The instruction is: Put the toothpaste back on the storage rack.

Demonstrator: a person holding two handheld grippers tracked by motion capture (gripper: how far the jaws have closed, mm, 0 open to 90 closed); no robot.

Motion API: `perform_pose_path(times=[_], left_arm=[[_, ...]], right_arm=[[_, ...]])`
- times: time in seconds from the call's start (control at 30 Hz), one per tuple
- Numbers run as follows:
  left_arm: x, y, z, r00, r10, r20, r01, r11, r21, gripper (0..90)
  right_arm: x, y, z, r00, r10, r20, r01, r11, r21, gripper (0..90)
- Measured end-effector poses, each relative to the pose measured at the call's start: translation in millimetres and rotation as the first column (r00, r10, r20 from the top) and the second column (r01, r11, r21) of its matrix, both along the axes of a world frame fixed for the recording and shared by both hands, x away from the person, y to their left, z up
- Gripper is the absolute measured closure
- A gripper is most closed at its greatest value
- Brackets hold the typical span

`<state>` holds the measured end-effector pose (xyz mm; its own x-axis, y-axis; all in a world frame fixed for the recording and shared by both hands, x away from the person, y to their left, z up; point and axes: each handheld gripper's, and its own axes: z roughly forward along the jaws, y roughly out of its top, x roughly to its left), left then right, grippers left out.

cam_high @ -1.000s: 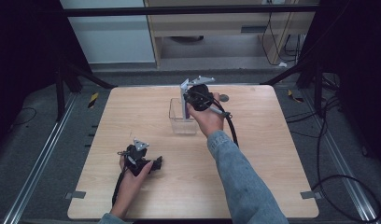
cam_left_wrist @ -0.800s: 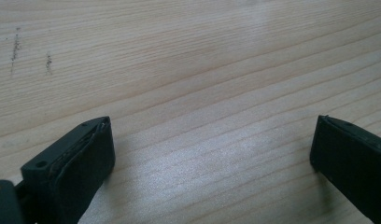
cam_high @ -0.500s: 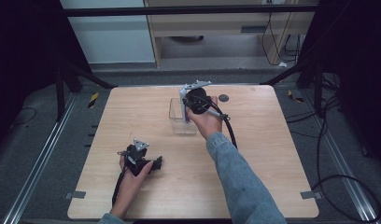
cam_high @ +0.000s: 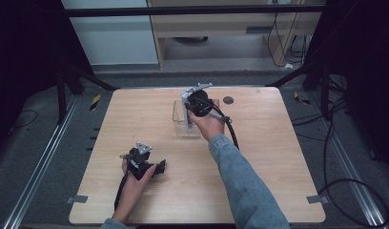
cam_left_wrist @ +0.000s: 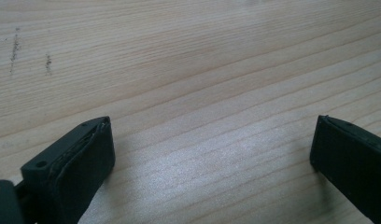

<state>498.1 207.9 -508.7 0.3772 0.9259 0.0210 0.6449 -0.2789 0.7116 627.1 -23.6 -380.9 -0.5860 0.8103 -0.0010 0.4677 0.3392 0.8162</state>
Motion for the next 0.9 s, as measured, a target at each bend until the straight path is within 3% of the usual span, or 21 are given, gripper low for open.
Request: perform_pose_path(times=[0.9], left_arm=[[0.0,0.1,0.1,1.0000,-0.001,-0.001,0.001,1.0000,0.001,0.0]], right_arm=[[20.2,27.1,0.1,0.9996,0.029,-0.009,-0.029,0.9989,-0.036,82.0]])
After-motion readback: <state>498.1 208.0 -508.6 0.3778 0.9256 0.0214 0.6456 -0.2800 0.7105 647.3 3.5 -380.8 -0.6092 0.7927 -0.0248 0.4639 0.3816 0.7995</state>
